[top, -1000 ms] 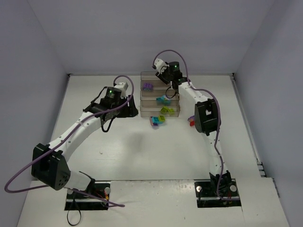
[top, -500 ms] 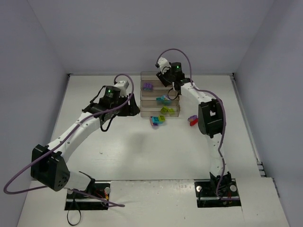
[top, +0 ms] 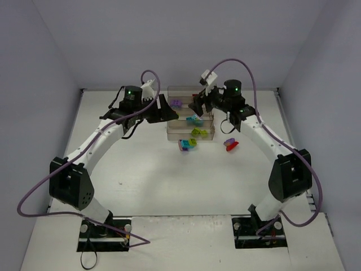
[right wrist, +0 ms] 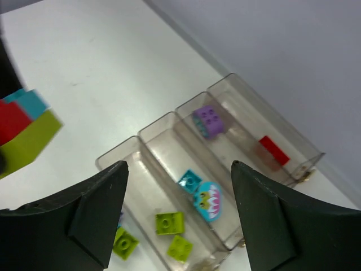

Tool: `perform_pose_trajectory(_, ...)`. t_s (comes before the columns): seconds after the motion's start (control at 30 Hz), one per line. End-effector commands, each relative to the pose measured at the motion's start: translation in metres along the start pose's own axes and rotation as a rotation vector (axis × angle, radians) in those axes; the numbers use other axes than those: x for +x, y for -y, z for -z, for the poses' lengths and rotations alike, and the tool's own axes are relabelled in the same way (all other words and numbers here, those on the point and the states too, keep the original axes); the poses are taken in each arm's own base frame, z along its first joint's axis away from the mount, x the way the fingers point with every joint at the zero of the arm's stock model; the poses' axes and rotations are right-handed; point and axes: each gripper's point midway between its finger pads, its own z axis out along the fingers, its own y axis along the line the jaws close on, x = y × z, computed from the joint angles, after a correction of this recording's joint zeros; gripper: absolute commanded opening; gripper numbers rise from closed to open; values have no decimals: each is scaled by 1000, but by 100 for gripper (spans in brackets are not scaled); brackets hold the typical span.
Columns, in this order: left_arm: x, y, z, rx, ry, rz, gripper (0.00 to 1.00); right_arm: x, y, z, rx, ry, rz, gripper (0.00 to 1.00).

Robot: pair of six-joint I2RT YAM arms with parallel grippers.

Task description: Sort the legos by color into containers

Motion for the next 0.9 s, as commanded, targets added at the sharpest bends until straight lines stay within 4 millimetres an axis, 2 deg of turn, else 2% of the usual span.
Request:
perform_pose_trajectory(0.0,-44,59,20,211,77,12,16,-28,-37,15,-121,98,22,71)
perform_pose_trajectory(0.1,-51,75,25,263,70,50,16,-39,-53,25,-159,126,55,72)
perform_pose_trajectory(0.37,-58,92,26,349,49,155,17,-70,-89,40,-246,189,129,75)
perform_pose_trajectory(0.5,-57,93,22,371,41,189,17,-80,-97,42,-265,207,155,75)
perform_pose_trajectory(0.67,-57,97,21,398,20,202,17,-80,-102,39,-281,205,160,73)
perform_pose_trajectory(0.87,-57,101,23,406,9,180,17,-75,-99,34,-271,194,168,59)
